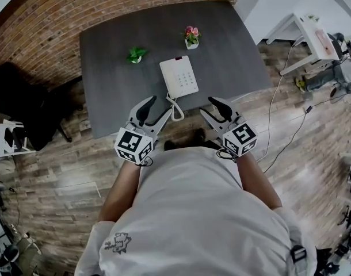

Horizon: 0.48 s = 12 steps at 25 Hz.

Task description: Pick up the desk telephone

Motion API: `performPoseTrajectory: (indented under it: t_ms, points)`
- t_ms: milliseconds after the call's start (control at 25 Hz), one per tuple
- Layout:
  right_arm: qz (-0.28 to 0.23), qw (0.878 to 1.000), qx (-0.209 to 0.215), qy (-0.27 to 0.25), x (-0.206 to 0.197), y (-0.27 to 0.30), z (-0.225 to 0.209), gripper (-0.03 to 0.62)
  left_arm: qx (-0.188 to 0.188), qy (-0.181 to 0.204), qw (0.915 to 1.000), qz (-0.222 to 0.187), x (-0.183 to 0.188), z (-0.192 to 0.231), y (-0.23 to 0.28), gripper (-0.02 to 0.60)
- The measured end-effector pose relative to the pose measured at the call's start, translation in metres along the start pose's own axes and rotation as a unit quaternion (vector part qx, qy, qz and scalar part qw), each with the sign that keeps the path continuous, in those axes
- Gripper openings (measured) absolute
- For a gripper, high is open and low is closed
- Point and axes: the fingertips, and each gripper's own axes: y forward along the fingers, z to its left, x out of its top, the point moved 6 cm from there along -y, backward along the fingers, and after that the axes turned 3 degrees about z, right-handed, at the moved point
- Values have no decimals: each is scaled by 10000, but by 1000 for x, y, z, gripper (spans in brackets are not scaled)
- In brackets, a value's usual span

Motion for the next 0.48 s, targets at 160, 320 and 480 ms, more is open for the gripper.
performPoseTrajectory:
  t_ms: [160, 320, 480]
  points:
    - [7, 9999, 76, 99, -3, 12, -7, 195, 14, -64, 9999, 96, -7, 8, 6, 262]
    - [71, 9997, 167, 146, -5, 22, -22, 189, 99, -97, 9998, 130, -5, 18, 17, 262]
    - [136, 9994, 265, 194, -4, 37, -46, 186, 205, -204, 9994, 202, -4, 33, 31, 262]
